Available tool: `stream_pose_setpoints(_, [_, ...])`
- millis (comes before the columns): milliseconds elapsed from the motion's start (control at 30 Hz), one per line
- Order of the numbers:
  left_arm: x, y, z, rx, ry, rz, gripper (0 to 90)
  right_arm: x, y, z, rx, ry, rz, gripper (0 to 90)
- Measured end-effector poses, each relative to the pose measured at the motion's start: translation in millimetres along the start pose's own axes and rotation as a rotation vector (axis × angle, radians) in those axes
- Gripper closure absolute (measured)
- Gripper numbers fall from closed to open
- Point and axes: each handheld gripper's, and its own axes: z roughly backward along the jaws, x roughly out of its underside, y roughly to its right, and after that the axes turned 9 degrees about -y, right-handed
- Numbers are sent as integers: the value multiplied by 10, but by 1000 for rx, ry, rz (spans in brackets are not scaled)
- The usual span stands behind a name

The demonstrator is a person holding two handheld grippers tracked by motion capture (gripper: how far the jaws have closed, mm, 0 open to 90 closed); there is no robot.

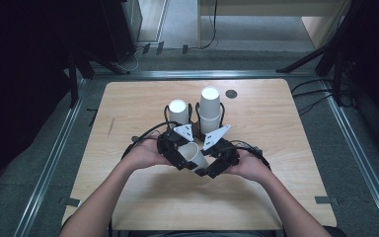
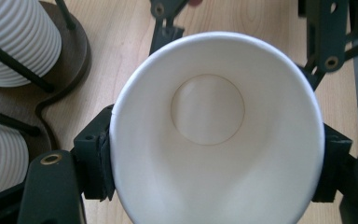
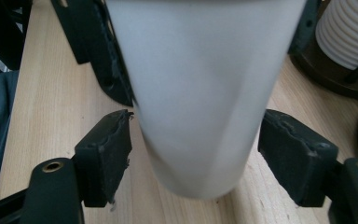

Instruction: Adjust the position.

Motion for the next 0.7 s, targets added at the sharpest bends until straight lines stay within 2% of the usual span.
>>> stream_pose_setpoints(67, [-5,4,-11,5,-3,1,225,-10,-8,-2,1,-3,1,316])
stream_pose_setpoints(233, [14,18,-7,-3,17,1,207,-20,-12,3,4,-12,11,325])
stream_pose_setpoints(300, [23,33,2,-15,44,4,197,-27,-14,13,10,-5,15,326])
stream_pose_setpoints(500, [47,2,48,2,99,46,89,-26,0,57,17,9,13,326])
stream_pose_setpoints(600, [86,-13,86,12,144,60,81,-13,13,96,20,26,0,325])
stream_pose_setpoints(700, [116,-13,110,0,171,66,84,-1,35,148,26,44,-9,324])
